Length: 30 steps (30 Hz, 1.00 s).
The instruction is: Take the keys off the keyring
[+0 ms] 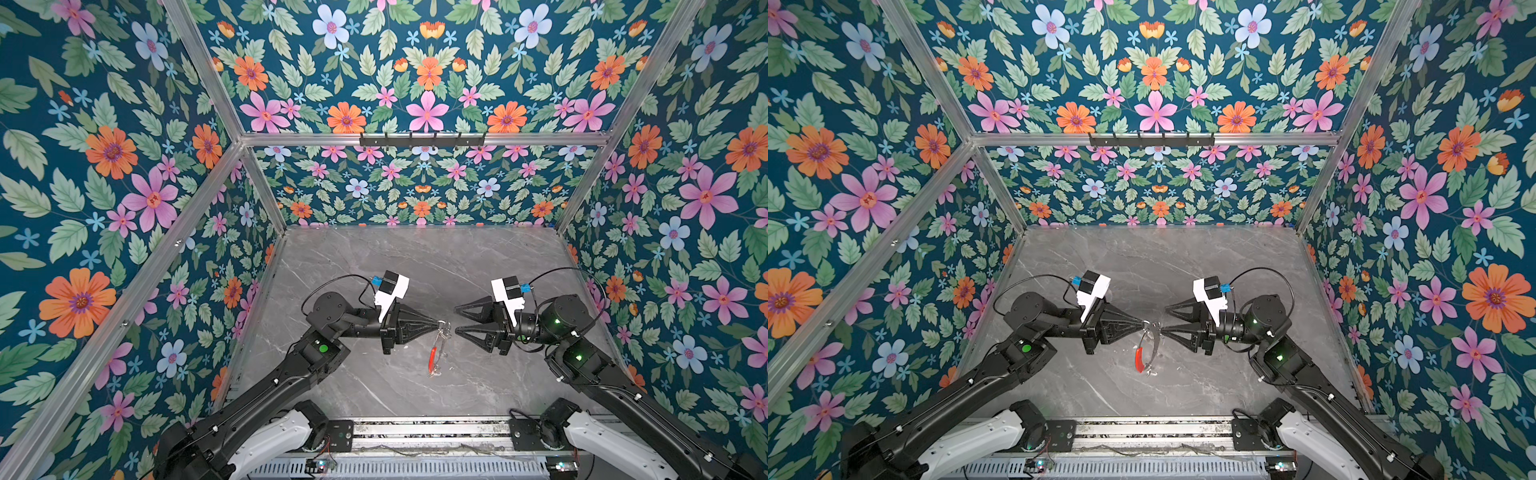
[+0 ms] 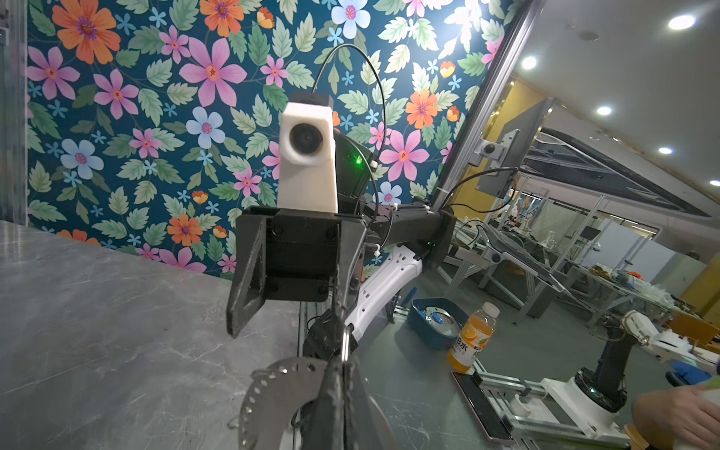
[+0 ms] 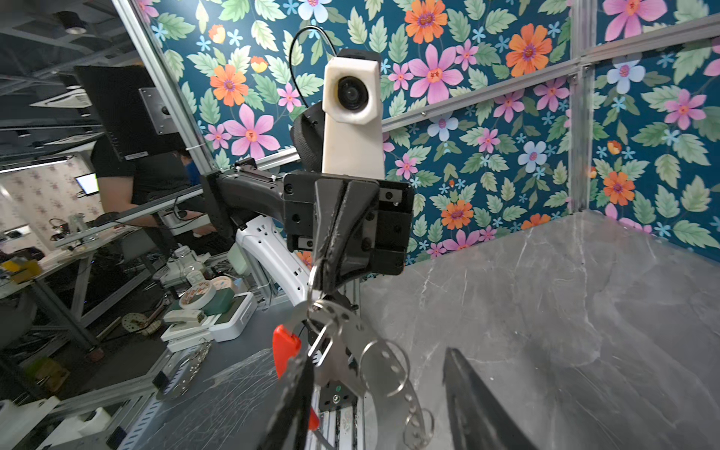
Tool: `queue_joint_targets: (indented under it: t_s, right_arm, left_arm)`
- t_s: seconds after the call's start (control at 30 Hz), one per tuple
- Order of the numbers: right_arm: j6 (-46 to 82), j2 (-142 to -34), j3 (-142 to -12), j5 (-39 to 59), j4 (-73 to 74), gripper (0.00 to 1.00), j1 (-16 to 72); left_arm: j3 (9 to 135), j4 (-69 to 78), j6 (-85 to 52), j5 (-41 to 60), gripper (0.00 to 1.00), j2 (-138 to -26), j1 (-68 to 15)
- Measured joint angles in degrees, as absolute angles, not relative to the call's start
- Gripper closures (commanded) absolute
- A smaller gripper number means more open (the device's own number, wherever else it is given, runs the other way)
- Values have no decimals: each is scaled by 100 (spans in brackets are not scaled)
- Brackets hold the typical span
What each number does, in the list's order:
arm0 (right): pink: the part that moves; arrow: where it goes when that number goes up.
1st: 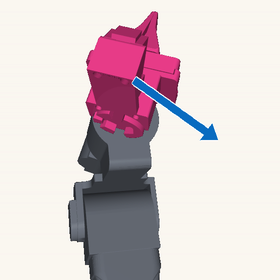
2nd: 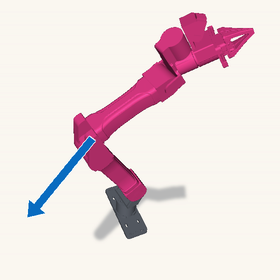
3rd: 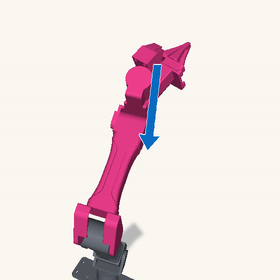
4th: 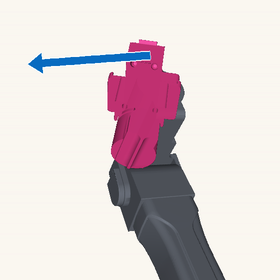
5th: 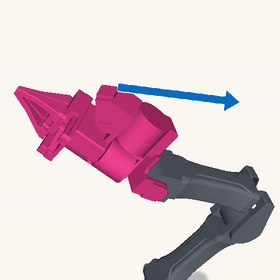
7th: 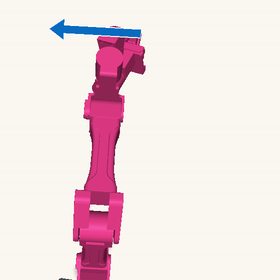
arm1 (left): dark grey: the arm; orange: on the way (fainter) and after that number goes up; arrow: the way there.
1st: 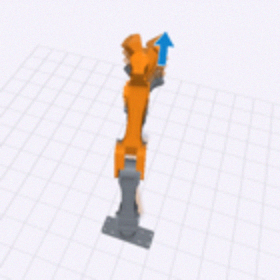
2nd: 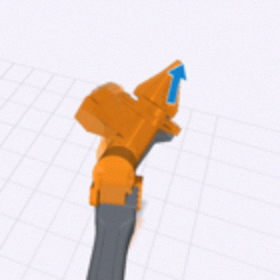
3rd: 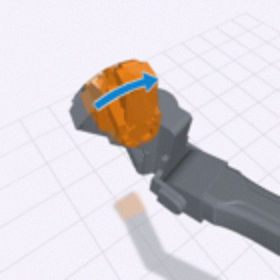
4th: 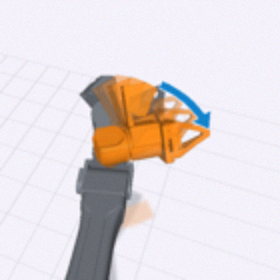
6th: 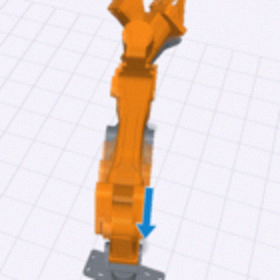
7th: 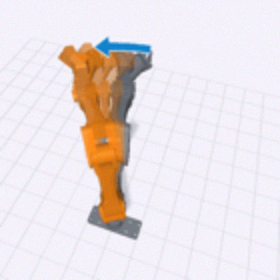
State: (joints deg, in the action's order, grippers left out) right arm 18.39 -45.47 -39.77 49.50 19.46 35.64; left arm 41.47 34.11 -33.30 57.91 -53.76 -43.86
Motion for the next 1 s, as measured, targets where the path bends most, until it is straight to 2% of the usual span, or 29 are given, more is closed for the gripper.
queue_joint_targets:
  t_s: [0.33,0.67,1.0]
  right_arm:
    - [1734,-4576,-4174,4853,1903,46,3896]
    - [2335,-5002,-4230,4136,2362,57,4091]
    - [2679,-5518,-4447,4012,2858,78,4265]
  left_arm:
    - [4130,3570,-3446,5791,100,-5387,-4386]
    - [3833,3479,-3428,4678,100,-5175,-4386]
    - [3656,3651,-3450,4095,100,-5009,-4392]
